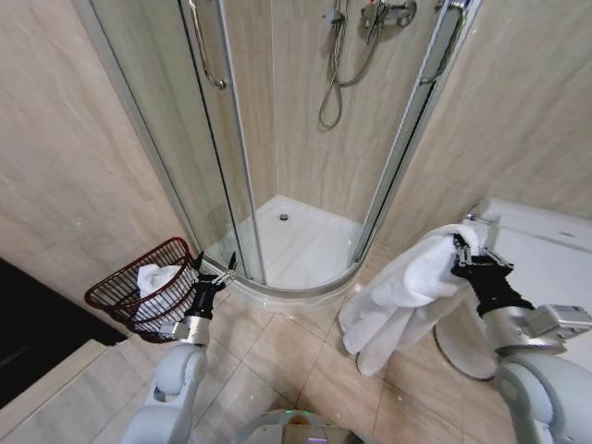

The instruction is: Discard the used towel into the hamper.

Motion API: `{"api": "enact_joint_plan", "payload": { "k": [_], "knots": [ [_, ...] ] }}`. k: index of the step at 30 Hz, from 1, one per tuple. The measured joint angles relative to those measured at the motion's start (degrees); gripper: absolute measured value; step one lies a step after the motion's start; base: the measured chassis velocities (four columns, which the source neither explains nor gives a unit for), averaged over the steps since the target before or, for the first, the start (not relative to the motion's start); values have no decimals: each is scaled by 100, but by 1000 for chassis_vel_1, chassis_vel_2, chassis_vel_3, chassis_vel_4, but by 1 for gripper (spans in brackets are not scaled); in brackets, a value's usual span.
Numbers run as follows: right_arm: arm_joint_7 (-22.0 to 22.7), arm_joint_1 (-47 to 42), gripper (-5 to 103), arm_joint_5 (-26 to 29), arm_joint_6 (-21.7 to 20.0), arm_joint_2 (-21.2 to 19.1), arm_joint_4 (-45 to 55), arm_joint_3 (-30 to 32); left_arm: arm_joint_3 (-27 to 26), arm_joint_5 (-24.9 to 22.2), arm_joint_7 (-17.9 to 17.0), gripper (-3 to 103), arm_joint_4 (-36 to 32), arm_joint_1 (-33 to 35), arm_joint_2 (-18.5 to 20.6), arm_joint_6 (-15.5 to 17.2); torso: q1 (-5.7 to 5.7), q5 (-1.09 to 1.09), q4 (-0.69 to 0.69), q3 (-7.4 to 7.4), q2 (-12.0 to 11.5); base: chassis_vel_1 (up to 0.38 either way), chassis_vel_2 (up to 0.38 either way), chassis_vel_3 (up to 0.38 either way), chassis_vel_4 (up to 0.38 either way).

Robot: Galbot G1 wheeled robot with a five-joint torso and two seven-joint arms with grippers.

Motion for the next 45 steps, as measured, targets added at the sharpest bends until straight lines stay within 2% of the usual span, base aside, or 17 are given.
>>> {"api": "enact_joint_plan", "payload": {
  "k": [45],
  "knots": [
    [-108, -90, 3, -204, 30, 96, -1, -39, -32, -25, -22, 100, 46, 20, 9, -38, 398, 0, 1, 647, 1043, 26, -26, -27, 29]
  ]
}}
